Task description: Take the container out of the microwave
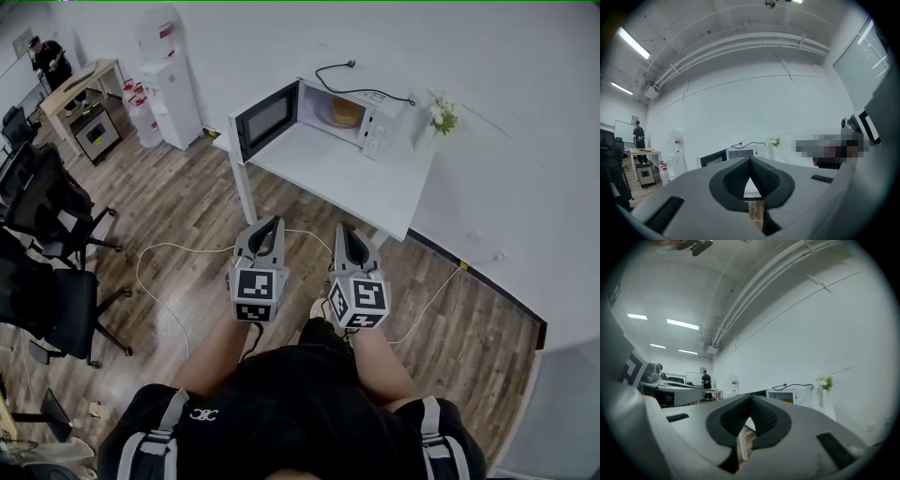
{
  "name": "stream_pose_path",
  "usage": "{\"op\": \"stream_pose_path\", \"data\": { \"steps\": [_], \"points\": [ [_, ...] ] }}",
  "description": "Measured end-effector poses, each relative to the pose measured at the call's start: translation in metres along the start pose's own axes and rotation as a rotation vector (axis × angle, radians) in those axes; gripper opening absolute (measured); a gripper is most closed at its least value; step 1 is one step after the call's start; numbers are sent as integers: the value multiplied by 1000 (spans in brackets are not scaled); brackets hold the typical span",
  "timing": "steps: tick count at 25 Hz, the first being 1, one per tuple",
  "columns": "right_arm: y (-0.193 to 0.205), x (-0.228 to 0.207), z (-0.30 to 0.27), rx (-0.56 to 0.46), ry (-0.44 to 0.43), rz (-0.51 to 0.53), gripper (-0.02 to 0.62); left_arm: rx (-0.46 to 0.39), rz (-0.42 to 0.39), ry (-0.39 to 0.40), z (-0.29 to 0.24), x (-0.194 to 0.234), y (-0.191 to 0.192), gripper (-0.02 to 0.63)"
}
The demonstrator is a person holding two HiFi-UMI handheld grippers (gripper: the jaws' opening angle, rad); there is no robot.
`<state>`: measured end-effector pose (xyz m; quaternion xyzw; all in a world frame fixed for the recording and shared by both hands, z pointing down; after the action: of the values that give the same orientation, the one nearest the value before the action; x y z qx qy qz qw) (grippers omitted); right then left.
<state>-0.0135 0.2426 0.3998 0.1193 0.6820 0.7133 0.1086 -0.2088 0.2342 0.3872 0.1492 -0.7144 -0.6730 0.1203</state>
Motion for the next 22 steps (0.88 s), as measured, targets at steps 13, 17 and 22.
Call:
{"op": "stream_pose_path", "data": {
  "steps": [13, 17, 22],
  "points": [
    [19, -46, -63, 6, 25, 6, 3, 16, -34, 43, -84, 5, 9, 12],
    [24, -69, -98, 12, 39, -3, 3, 22, -37, 66, -124, 10, 11, 14],
    [30, -103, -144, 16, 45, -17, 3, 38, -39, 66, -183, 16, 11, 14]
  ]
}}
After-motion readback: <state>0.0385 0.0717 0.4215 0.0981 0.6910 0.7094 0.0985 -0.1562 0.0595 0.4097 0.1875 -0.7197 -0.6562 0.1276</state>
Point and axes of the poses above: the fingertips, and each gripper's own axes: z backward along the fingers, x to its left, y out of its underside, the point moved 10 cm from there along z, backward along the fingers, and after that the axes turned 5 degrees about z, right-handed, at the moved point
